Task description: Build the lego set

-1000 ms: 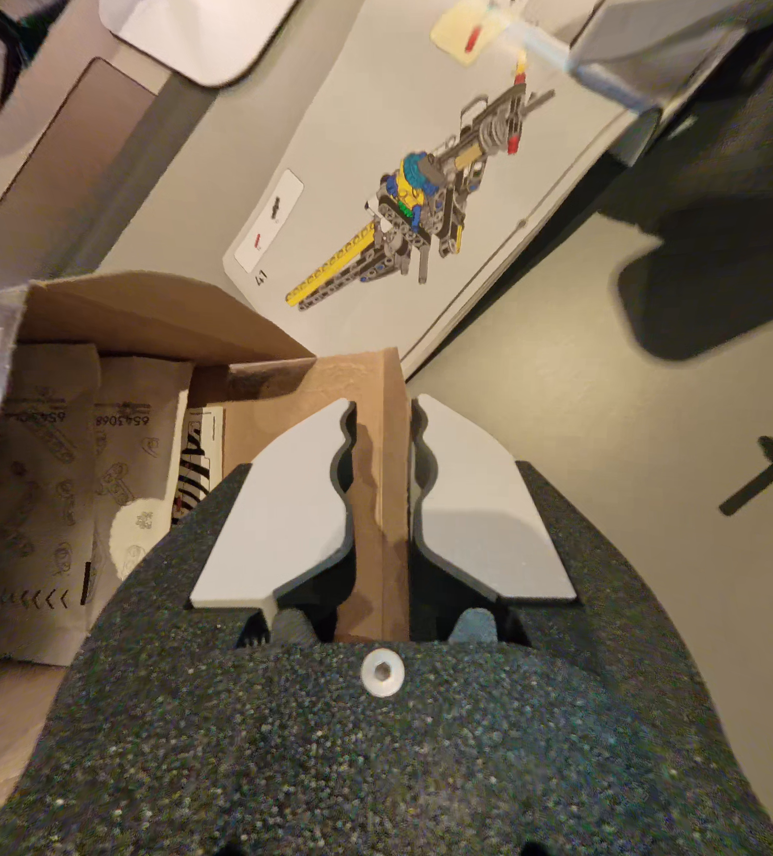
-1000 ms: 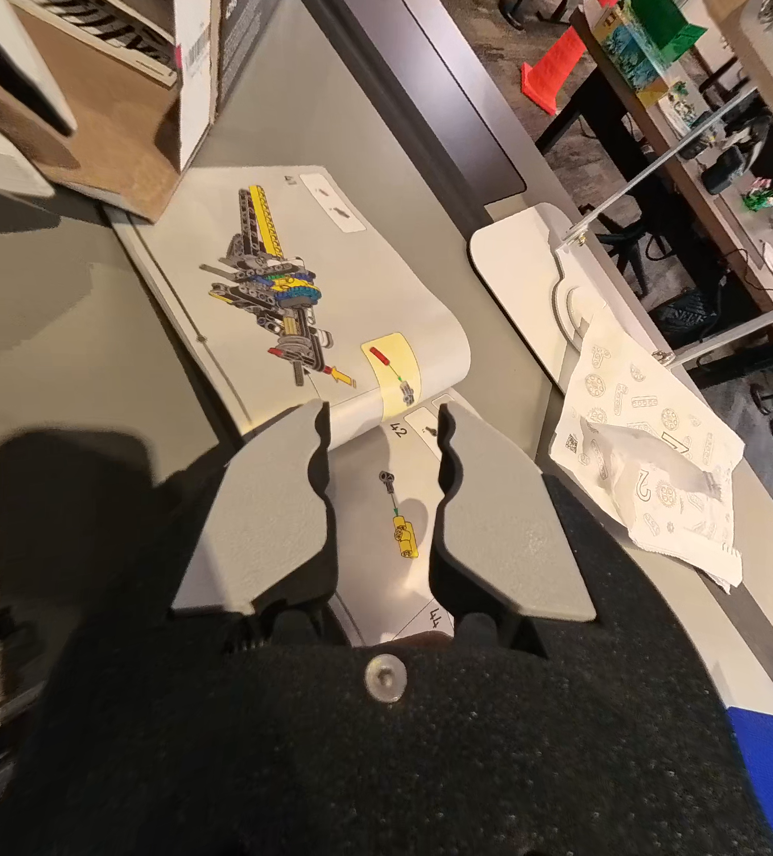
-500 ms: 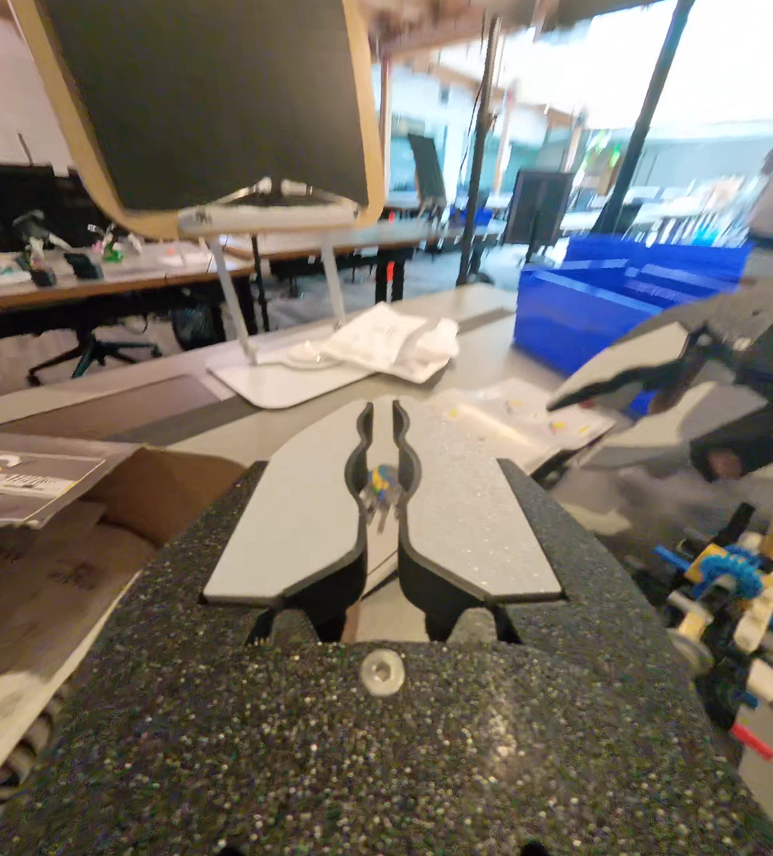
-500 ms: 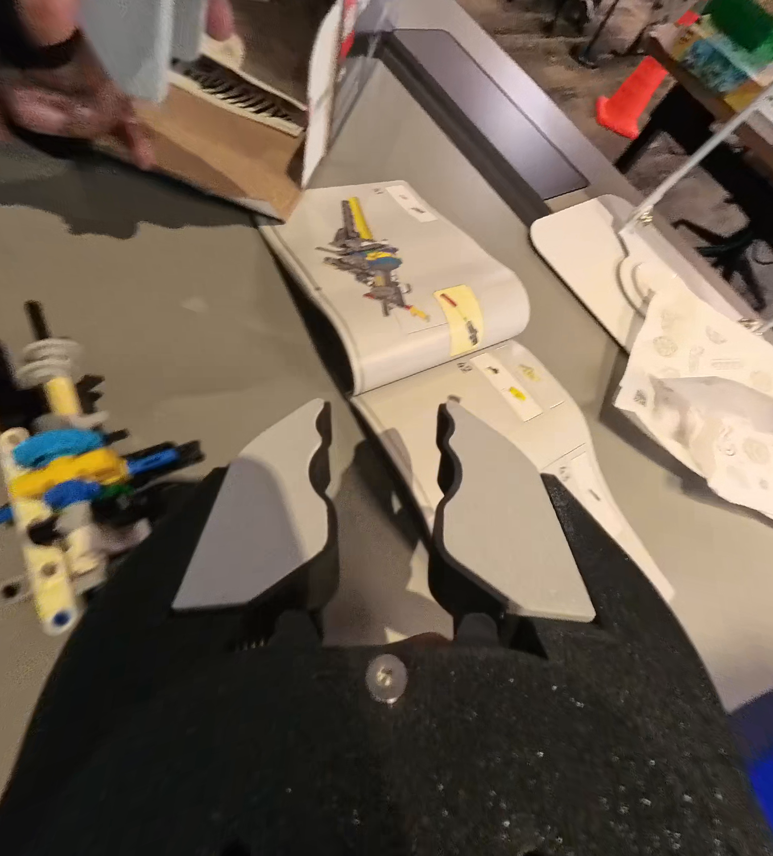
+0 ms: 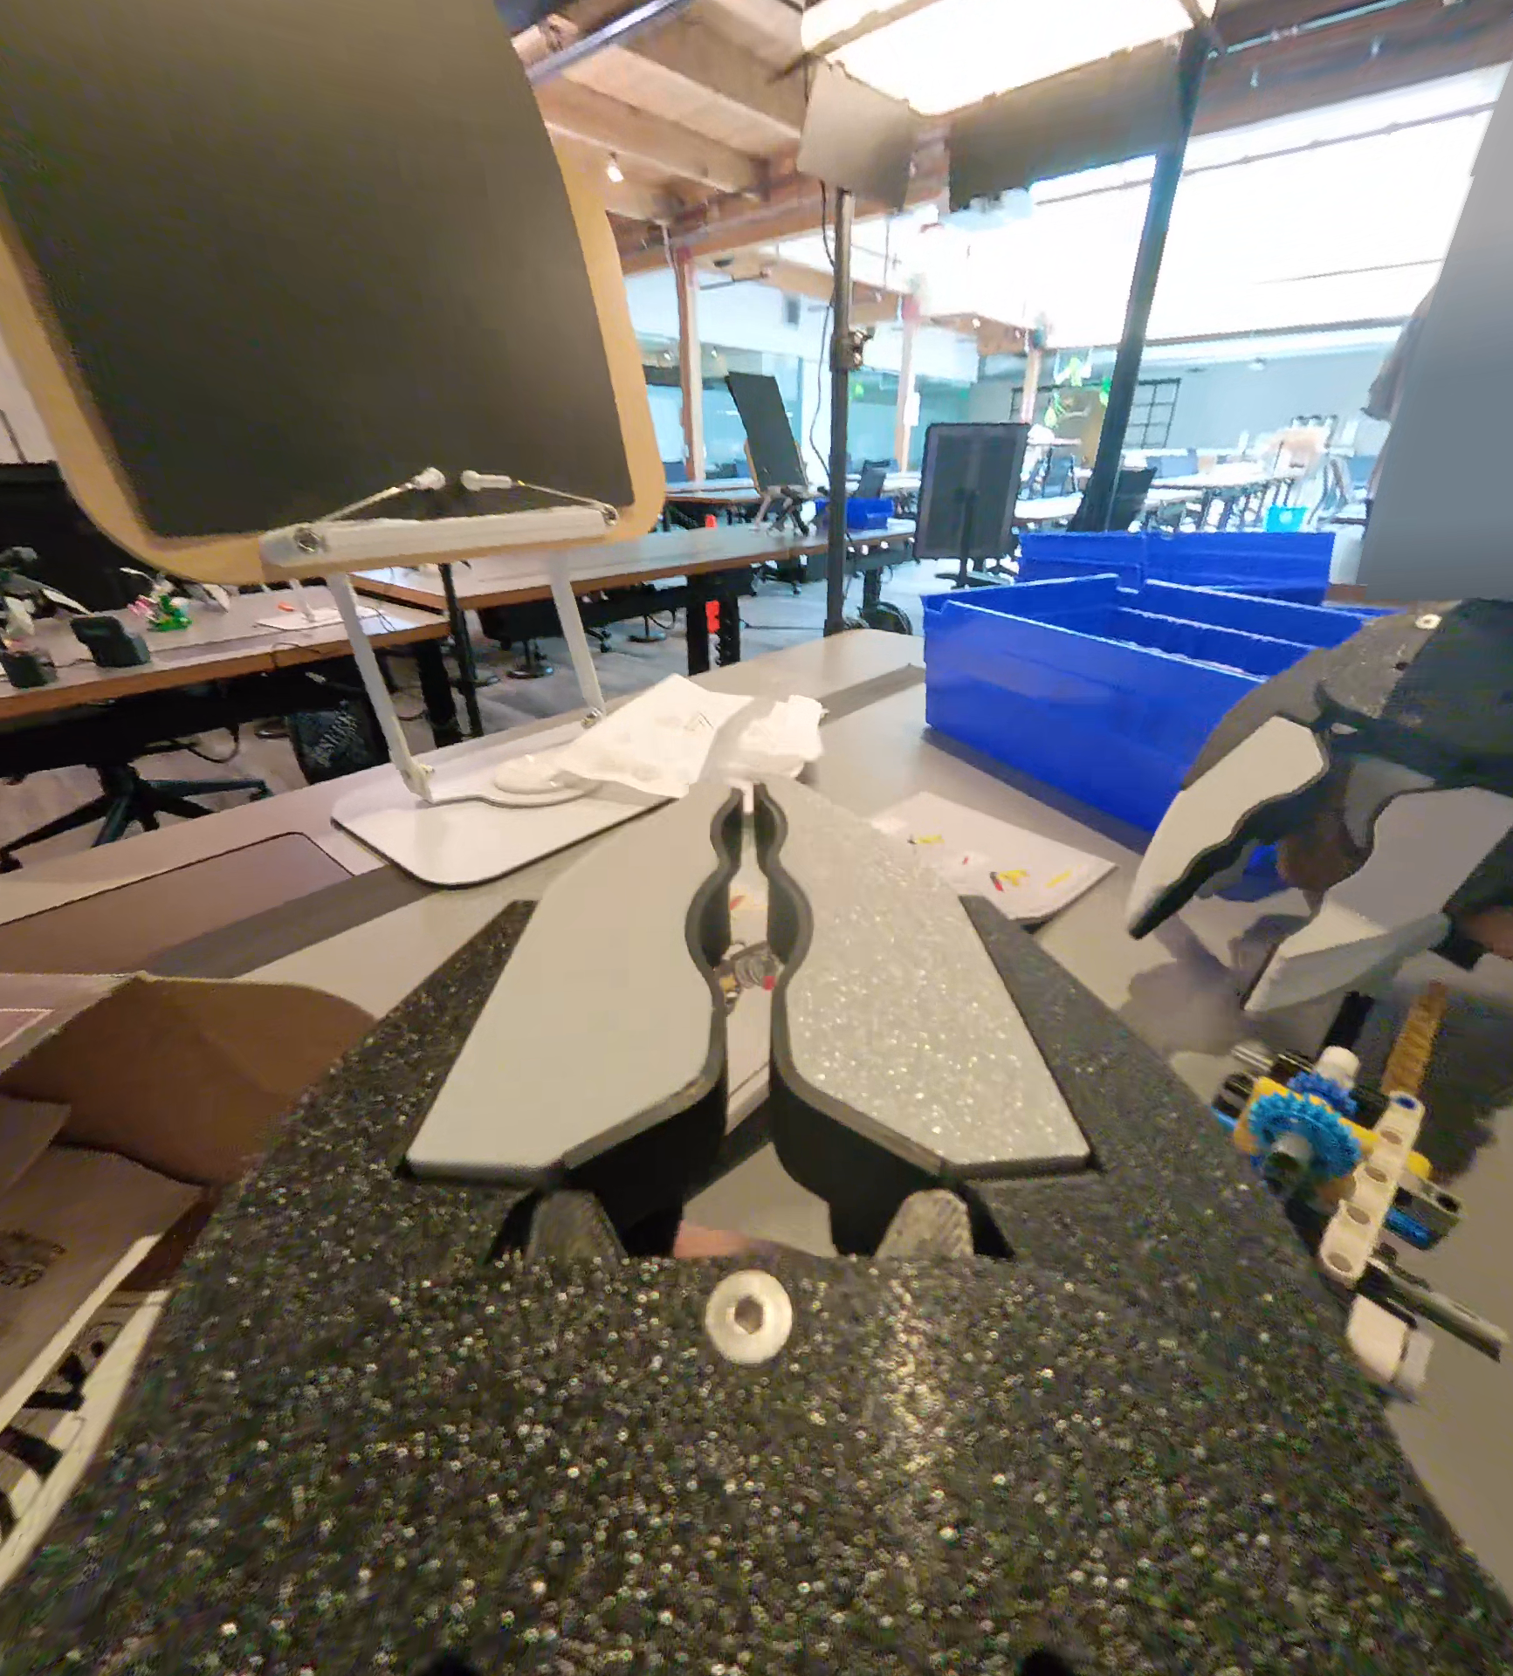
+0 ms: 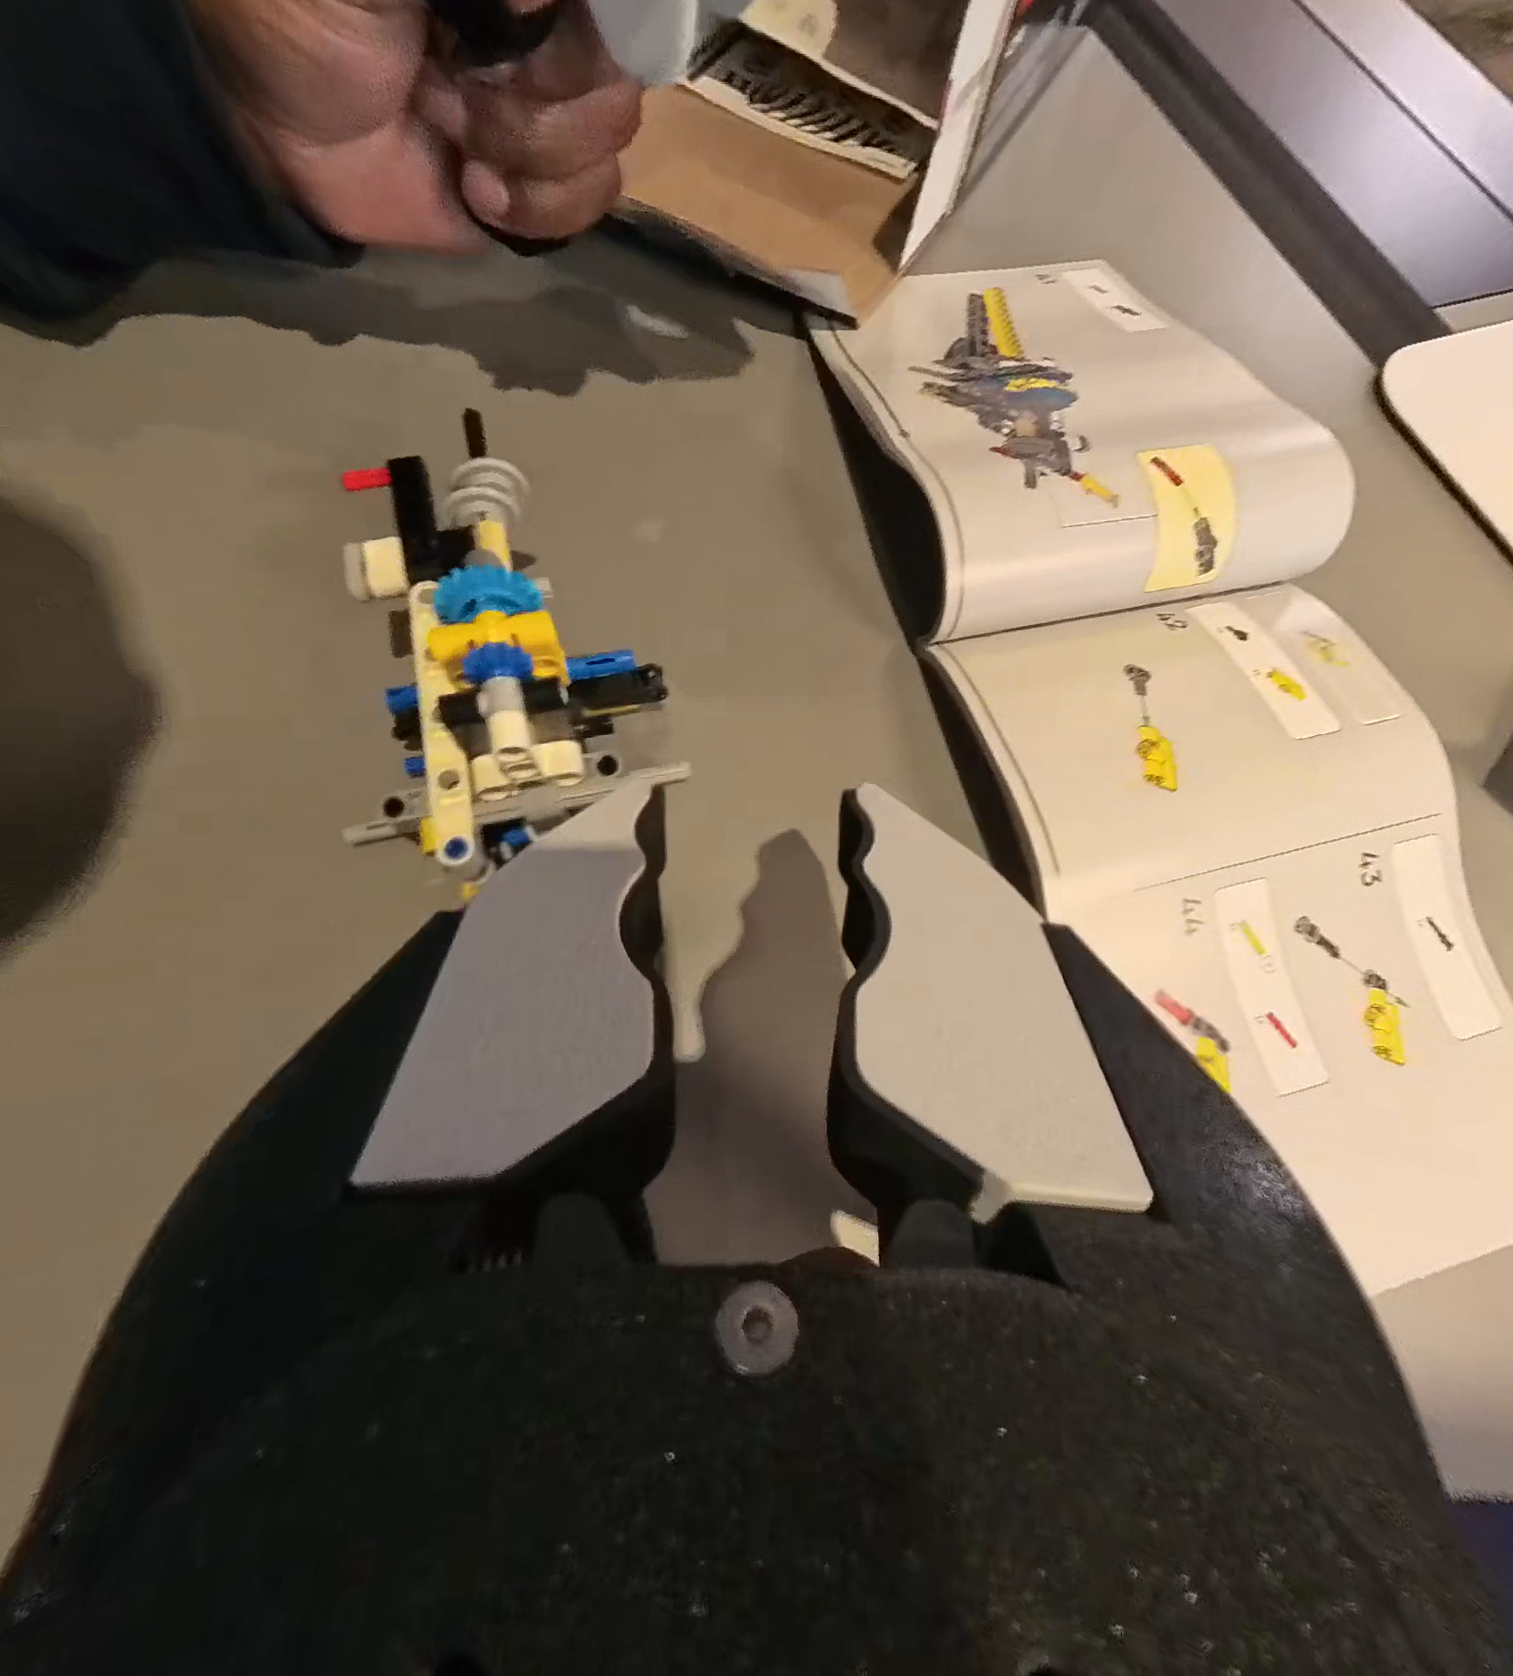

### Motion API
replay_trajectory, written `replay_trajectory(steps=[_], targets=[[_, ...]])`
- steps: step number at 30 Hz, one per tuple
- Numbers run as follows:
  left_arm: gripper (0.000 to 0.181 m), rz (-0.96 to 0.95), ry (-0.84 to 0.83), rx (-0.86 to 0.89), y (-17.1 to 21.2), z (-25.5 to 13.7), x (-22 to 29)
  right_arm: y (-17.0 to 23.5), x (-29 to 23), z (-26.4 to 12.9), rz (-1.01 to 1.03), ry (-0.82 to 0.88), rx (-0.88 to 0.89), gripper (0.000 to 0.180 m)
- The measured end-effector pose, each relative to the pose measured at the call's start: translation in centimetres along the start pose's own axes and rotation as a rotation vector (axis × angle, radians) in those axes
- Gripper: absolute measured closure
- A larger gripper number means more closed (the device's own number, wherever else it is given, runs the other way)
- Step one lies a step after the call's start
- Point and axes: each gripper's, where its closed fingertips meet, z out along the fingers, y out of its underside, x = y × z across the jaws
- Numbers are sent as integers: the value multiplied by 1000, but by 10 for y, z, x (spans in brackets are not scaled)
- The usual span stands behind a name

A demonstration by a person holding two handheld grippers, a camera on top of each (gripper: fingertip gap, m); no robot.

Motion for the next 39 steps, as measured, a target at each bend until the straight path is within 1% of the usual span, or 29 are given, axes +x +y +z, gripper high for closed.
replay_trajectory(steps=[5, 9, 19, 30, 39], targets=[[175, 22, 31, -56, 13, 3, 7, 3, -14, -7, -5, -66, 25, 143], [175, 23, 41, -108, 25, 5, 11, 4, -18, -11, -10, -86, 58, 143], [175, -29, 76, -160, 41, -2, 25, 0, -18, -11, 3, -111, 140, 142], [176, -89, 69, -176, 44, -2, 18, -3, 3, -12, 78, -69, 257, 150], [176, -86, 68, -187, 45, -1, 19, -3, 6, -11, 113, -80, 261, 150]])
